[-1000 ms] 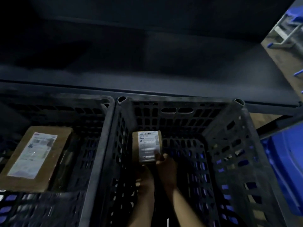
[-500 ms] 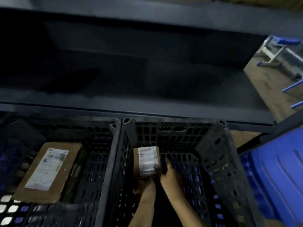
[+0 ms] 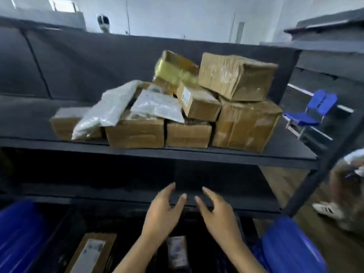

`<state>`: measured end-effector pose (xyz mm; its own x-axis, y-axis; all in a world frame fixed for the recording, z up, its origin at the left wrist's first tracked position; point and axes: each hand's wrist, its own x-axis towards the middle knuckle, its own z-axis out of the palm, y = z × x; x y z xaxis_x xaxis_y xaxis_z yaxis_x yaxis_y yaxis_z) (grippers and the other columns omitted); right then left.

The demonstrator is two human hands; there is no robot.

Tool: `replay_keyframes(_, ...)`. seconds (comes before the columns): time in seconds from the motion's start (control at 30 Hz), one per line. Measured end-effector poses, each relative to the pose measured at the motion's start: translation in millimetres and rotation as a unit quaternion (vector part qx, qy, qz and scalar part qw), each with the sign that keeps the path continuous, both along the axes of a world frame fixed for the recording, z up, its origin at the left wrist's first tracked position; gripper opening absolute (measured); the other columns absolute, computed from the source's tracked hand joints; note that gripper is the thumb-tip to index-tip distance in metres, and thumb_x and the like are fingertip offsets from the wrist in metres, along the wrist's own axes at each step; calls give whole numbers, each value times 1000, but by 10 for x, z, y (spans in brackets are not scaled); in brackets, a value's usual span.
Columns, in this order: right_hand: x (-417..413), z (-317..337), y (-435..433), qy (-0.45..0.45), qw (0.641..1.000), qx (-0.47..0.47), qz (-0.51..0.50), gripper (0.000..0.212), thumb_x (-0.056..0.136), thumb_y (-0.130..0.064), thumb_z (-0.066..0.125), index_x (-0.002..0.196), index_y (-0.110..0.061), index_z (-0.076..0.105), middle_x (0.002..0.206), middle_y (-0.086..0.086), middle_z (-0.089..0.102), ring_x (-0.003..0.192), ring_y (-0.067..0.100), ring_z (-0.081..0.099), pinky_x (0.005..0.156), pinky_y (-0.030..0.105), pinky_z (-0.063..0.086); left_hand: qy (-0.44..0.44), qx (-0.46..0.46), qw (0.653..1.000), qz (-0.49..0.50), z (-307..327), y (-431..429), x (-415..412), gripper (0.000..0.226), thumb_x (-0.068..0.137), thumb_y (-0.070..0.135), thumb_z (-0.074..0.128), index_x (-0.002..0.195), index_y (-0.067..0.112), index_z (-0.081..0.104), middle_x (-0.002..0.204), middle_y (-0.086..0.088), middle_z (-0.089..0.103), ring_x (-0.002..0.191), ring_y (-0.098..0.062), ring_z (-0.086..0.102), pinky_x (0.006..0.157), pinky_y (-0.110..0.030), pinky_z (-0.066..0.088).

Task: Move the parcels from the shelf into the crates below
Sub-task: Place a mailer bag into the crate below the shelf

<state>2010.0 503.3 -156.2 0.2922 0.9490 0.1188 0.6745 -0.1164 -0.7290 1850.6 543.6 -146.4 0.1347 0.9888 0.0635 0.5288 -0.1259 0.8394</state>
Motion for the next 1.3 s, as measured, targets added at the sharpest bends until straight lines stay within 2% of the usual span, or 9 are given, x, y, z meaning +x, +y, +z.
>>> replay_keyframes(0.2, -239, 927, 189, -16, 996, 91, -1, 64, 87, -63, 46, 141, -29, 43, 141, -11, 49, 129, 6, 45, 98, 23, 41, 43, 128, 991, 11, 1018, 252, -413, 63, 87, 55, 53, 142, 26, 40, 142, 7, 48, 111, -2, 54, 84, -17, 36)
replay_keyframes(0.3, -401, 1186, 310, -22, 993, 116, 7, 65, 86, -66, 45, 140, -30, 43, 142, -13, 47, 129, 5, 45, 95, 19, 39, 41, 166, 985, 17, 1324, 366, -634, 64, 87, 54, 53, 143, 25, 39, 144, 6, 47, 127, -9, 47, 89, -19, 37)
replay_keyframes(0.43, -745, 1443, 531, -39, 990, 134, 3, 67, 87, -65, 46, 140, -25, 44, 143, -9, 48, 128, 9, 46, 98, 26, 42, 44, 180, 982, 33, 1522, 591, -1085, 63, 87, 53, 54, 142, 24, 40, 140, 2, 51, 124, -16, 50, 91, -27, 42)
replay_keyframes(0.67, -1573, 1598, 1121, -3, 993, 121, -5, 65, 86, -63, 49, 138, -25, 47, 137, -2, 53, 125, 14, 50, 87, 23, 41, 75, 159, 983, 53, 1518, 1249, -2066, 61, 89, 46, 55, 141, 18, 41, 142, -2, 49, 128, -19, 47, 92, -32, 42)
replay_keyframes(0.73, -1768, 1597, 1313, 18, 994, 103, -13, 63, 86, -60, 50, 137, -23, 48, 136, 0, 55, 123, 15, 52, 87, 24, 41, 92, 147, 983, 52, 1483, 1465, -2272, 57, 89, 46, 54, 138, 19, 44, 137, -3, 54, 122, -20, 52, 85, -32, 44)
replay_keyframes(0.87, -2017, 1558, 1615, 71, 996, 53, -26, 62, 87, -58, 50, 134, -17, 53, 133, 1, 59, 120, 19, 55, 90, 29, 44, 100, 81, 990, 54, 1382, 1802, -2485, 66, 90, 45, 53, 144, 12, 36, 144, -7, 48, 130, -24, 46, 91, -32, 41)
replay_keyframes(1.03, -2088, 1595, 1871, 119, 990, 48, -65, 46, 88, -52, 53, 112, -14, 66, 101, -3, 68, 90, 14, 63, 73, 30, 49, 89, -14, 996, 2, 1213, 2111, -2431, 48, 92, 48, 47, 117, 9, 59, 115, -12, 67, 98, -27, 60, 69, -30, 40)
replay_keyframes(1.13, -2086, 1617, 1971, 111, 990, 49, -70, 37, 89, -45, 56, 95, -11, 69, 87, 0, 69, 72, 7, 59, 62, 25, 45, 41, -32, 999, -3, 1149, 2149, -2328, 44, 93, 45, 46, 107, 6, 60, 105, -11, 67, 87, -25, 57, 64, -31, 37)
replay_keyframes(1.3, -2108, 1640, 1984, 85, 993, 66, -56, 34, 91, -33, 59, 96, 0, 68, 92, 11, 70, 83, 23, 64, 69, 32, 46, -9, -6, 1000, 28, 1185, 2074, -2278, 34, 92, 38, 54, 100, 5, 59, 97, -13, 67, 93, -30, 60, 65, -30, 37)
